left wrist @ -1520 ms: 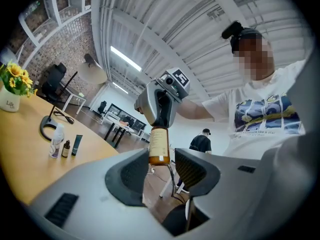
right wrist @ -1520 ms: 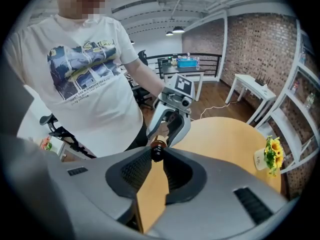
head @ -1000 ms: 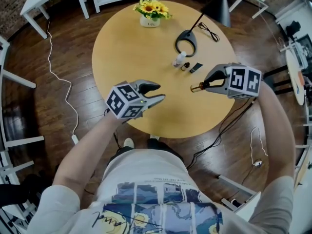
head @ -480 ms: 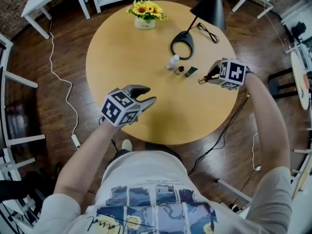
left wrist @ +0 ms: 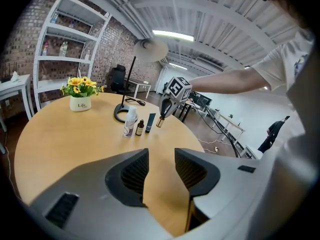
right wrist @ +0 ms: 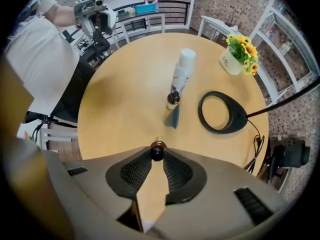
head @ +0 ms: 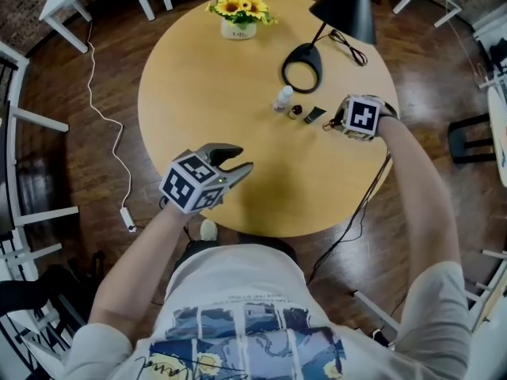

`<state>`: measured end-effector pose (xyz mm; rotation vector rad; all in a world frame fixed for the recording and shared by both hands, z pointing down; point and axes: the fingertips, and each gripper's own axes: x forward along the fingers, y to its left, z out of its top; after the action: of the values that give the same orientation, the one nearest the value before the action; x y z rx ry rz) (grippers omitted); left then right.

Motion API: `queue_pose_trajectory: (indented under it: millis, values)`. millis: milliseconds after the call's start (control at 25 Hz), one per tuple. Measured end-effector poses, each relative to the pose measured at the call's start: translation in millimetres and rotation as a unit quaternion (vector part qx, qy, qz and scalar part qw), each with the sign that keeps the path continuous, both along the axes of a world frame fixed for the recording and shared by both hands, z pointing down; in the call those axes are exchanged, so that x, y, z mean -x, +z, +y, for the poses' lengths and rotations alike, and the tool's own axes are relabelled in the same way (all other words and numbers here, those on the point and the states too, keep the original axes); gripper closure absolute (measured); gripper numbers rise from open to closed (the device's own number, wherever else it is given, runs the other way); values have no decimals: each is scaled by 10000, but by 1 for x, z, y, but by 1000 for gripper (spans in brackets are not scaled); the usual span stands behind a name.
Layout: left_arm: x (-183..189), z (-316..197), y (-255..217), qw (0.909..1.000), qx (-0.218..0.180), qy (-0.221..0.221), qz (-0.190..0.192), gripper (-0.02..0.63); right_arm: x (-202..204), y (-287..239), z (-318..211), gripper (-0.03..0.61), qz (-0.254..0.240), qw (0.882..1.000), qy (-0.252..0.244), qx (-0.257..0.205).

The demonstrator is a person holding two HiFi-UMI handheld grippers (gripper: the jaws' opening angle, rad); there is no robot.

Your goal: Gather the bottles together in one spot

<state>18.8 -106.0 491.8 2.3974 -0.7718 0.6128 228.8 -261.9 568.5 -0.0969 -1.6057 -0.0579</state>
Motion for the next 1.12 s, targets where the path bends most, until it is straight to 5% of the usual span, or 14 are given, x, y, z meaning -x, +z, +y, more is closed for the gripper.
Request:
queue_pose_trajectory:
  millis: [1120]
  values:
    - [-11, 4, 17, 9998, 198, 13, -74, 469, 8, 38, -25, 483, 132, 9995, 215, -198]
